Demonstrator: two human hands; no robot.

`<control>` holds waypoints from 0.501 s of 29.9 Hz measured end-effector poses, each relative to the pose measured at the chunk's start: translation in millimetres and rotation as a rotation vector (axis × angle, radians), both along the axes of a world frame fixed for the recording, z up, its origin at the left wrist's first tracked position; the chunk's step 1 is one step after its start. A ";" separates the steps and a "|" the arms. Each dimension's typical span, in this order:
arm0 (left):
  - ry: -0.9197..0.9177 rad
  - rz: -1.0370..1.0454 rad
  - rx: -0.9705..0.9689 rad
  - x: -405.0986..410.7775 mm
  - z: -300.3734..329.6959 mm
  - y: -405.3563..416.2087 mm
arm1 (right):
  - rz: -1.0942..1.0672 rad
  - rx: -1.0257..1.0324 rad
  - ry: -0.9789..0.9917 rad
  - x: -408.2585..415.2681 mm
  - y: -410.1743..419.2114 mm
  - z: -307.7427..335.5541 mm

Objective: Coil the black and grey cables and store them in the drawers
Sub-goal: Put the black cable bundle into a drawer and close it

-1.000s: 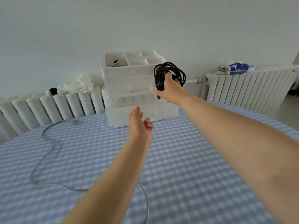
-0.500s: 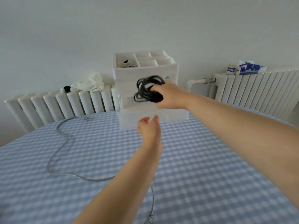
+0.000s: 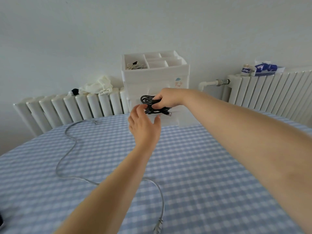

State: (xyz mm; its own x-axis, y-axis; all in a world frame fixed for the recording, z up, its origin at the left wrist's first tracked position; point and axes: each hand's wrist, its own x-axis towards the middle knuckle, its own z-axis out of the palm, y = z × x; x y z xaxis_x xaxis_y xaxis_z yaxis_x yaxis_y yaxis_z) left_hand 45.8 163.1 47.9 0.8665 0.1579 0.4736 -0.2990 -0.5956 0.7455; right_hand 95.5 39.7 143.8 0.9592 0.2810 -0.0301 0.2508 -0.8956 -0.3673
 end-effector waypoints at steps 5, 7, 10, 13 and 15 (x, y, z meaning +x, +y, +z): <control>-0.067 0.030 0.374 10.5 -5.9 10.2 | 0.036 -0.163 -0.030 0.4 3.3 2.6; -0.145 0.049 0.534 13.8 -9.7 13.5 | 0.030 -0.252 -0.003 -2.8 2.1 8.2; -0.219 0.053 0.659 21.3 -7.5 18.7 | 0.016 -0.329 0.057 -8.3 -5.7 16.5; -0.200 -0.031 0.783 32.3 4.0 21.7 | 0.047 -0.358 0.061 -12.0 -10.0 17.2; -0.164 -0.101 0.813 38.0 12.2 20.1 | 0.047 -0.387 -0.003 -13.1 -9.4 14.6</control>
